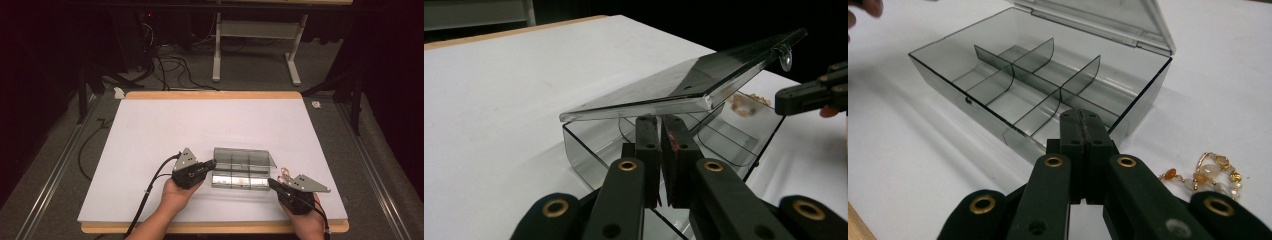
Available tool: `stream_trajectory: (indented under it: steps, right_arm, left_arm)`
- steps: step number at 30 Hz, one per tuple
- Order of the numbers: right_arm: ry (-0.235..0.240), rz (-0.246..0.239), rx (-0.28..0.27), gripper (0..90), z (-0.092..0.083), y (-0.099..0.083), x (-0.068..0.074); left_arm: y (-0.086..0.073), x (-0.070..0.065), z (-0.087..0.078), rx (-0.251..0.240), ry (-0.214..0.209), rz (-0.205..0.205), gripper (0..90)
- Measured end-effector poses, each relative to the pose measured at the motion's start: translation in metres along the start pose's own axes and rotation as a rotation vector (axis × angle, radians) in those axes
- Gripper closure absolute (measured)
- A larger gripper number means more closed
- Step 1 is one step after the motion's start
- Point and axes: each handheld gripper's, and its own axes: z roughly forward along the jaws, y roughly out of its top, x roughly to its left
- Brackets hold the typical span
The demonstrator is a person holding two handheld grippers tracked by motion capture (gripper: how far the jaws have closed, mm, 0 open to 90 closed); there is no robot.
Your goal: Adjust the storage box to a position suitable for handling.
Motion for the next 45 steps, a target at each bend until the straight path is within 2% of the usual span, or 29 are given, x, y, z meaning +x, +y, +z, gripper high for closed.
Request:
stream_trajectory:
  steps: [13, 24, 35, 45]
  right_arm:
    - [0.01, 0.001, -0.005, 90.0, 0.0, -0.002, 0.001]
    - [0.014, -0.006, -0.007, 90.0, 0.0, -0.002, 0.0]
    - [0.013, -0.009, -0.007, 90.0, -0.001, -0.002, 0.0]
    - [0.015, -0.008, -0.009, 90.0, -0.001, -0.003, 0.0]
  left_arm:
    - [0.018, 0.003, 0.013, -0.03, 0.007, -0.005, 86.3]
    - [0.028, 0.013, 0.027, -0.051, 0.028, 0.0, 86.2]
    - [0.024, 0.029, 0.039, -0.051, 0.062, -0.018, 86.2]
    - [0.016, 0.032, 0.046, -0.033, 0.076, -0.02, 86.2]
